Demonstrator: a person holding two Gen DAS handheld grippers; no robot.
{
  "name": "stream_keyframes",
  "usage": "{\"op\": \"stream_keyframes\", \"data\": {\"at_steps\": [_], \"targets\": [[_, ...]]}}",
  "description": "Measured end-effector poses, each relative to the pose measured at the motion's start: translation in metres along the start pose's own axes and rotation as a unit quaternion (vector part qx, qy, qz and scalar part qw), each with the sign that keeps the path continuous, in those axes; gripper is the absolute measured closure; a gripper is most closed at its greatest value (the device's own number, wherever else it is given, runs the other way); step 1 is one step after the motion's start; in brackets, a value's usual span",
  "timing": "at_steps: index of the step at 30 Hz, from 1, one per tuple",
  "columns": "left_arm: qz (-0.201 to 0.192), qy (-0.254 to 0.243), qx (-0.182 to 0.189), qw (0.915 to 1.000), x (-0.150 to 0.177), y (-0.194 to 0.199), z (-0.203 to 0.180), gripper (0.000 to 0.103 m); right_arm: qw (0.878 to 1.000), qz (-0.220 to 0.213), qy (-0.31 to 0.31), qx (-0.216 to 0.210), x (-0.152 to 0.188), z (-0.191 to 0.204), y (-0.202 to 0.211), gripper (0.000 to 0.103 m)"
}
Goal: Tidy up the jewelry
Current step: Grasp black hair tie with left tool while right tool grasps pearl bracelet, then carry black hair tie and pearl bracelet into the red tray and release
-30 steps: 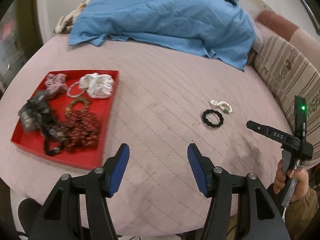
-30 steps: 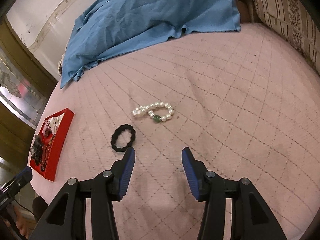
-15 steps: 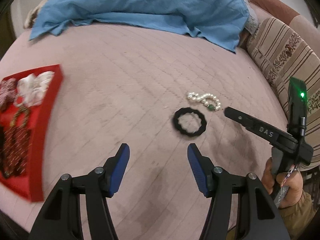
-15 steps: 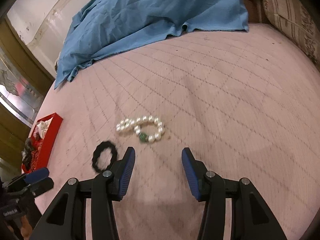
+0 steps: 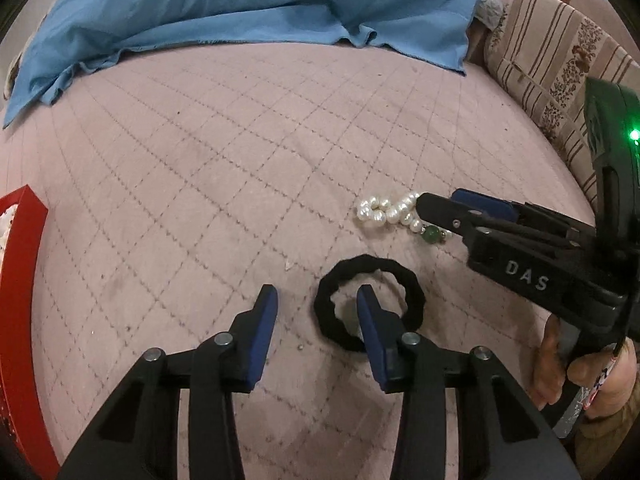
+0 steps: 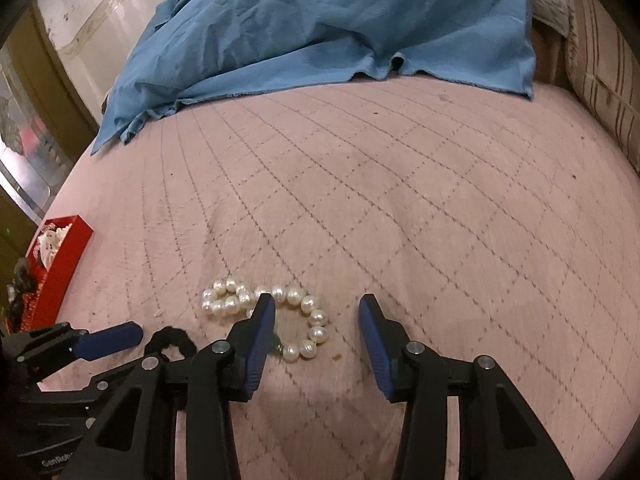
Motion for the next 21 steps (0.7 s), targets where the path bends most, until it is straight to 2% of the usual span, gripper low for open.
{"op": "stream_keyframes", "data": {"at_steps": [3, 4, 5, 6, 7, 12, 21], "targets": [[-0.010, -0.005, -0.007, 0.9999, 0.003, 0.000, -0.002, 0.063, 1.000, -0.003, 0.013, 0.014, 0.000, 0.004, -0.005, 0.060], [-0.014, -0.010, -0.014, 0.9998, 0.004, 0.001, -0.004, 0.064, 1.000, -0.004, 0.017, 0.021, 0.000, 0.006, -0.006, 0.065], [-0.016, -0.015, -0.024, 0.9995, 0.005, 0.002, -0.005, 0.074, 0.999, -0.005, 0.023, 0.027, 0.001, 0.008, -0.007, 0.075], [-0.019, -0.018, -0.030, 0.9992, 0.005, 0.003, -0.005, 0.090, 0.999, -0.005, 0.028, 0.033, 0.002, 0.009, -0.007, 0.081], [-0.017, -0.016, -0.025, 0.9994, 0.005, 0.003, -0.005, 0.094, 0.999, -0.005, 0.032, 0.033, 0.002, 0.011, -0.007, 0.090], [-0.006, 0.006, -0.003, 1.0000, 0.007, 0.014, 0.004, 0.095, 1.000, -0.005, 0.017, 0.005, 0.005, 0.017, 0.001, 0.092], [-0.038, 0.016, 0.006, 0.9991, 0.022, 0.066, 0.014, 0.095, 0.999, -0.044, 0.008, -0.012, 0.011, 0.043, 0.045, 0.093]]}}
Point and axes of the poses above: each gripper's, at about its wrist camera, not at the fingertips, and y roughly against the way its jaws point, z to its left, x to its underside, the point moved 3 cm from there along -y, roughly the way its jaws point, and after that the axes turned 12 degrees about -x, right-handed, at the moved point
